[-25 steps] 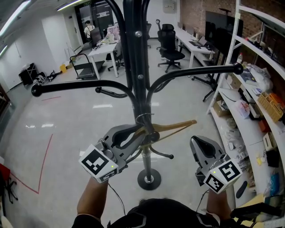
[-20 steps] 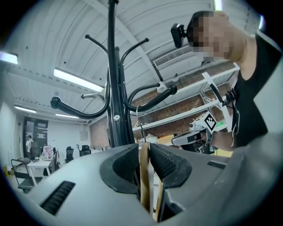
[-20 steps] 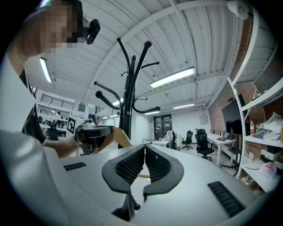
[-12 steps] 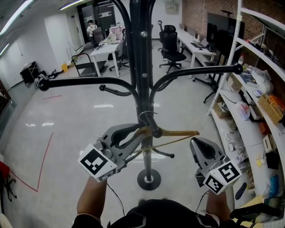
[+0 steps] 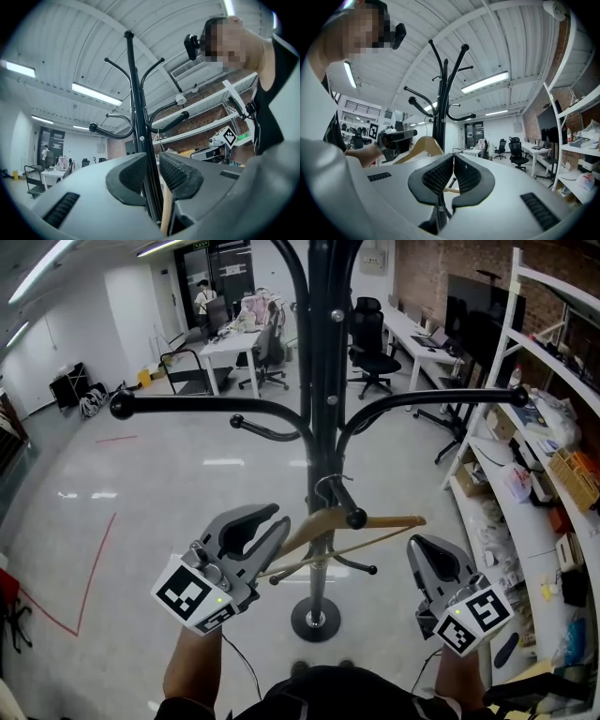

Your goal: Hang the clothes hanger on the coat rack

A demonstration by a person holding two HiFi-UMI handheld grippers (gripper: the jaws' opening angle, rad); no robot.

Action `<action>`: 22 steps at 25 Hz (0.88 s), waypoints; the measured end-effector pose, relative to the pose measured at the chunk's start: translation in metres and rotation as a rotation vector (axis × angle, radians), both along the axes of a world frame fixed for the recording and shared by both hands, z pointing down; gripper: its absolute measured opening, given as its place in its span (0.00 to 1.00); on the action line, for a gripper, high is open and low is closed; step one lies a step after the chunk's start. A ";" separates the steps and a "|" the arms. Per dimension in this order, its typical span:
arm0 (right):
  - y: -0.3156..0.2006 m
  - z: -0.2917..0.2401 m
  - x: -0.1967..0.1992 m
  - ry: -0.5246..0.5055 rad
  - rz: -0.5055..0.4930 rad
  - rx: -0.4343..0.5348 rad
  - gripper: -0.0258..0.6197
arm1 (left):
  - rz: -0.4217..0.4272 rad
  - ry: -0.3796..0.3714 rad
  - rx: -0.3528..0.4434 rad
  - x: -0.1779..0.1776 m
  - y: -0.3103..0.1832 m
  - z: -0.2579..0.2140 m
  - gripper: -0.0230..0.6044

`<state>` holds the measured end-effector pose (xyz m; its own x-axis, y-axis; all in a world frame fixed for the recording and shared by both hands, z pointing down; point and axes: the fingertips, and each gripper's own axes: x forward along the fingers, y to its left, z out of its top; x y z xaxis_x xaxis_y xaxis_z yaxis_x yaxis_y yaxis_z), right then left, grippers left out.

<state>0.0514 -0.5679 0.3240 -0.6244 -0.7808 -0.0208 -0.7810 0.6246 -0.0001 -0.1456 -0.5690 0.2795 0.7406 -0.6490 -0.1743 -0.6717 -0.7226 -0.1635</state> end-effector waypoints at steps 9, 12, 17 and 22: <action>0.008 0.000 -0.016 0.028 0.021 -0.004 0.05 | -0.122 0.115 -0.009 -0.058 0.040 0.012 0.06; 0.012 0.003 -0.018 0.041 0.050 -0.025 0.05 | -0.155 0.113 -0.011 -0.071 0.050 0.022 0.04; 0.030 0.013 -0.023 0.071 0.047 -0.052 0.05 | -0.141 0.117 -0.112 -0.072 0.066 0.048 0.04; 0.051 0.019 -0.022 0.040 0.029 -0.048 0.05 | -0.097 0.167 -0.191 -0.055 0.096 0.061 0.04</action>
<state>0.0297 -0.5169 0.3431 -0.6013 -0.7979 0.0416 -0.7986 0.6019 0.0023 -0.2007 -0.4734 0.3410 0.6446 -0.7482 -0.1569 -0.7454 -0.6607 0.0886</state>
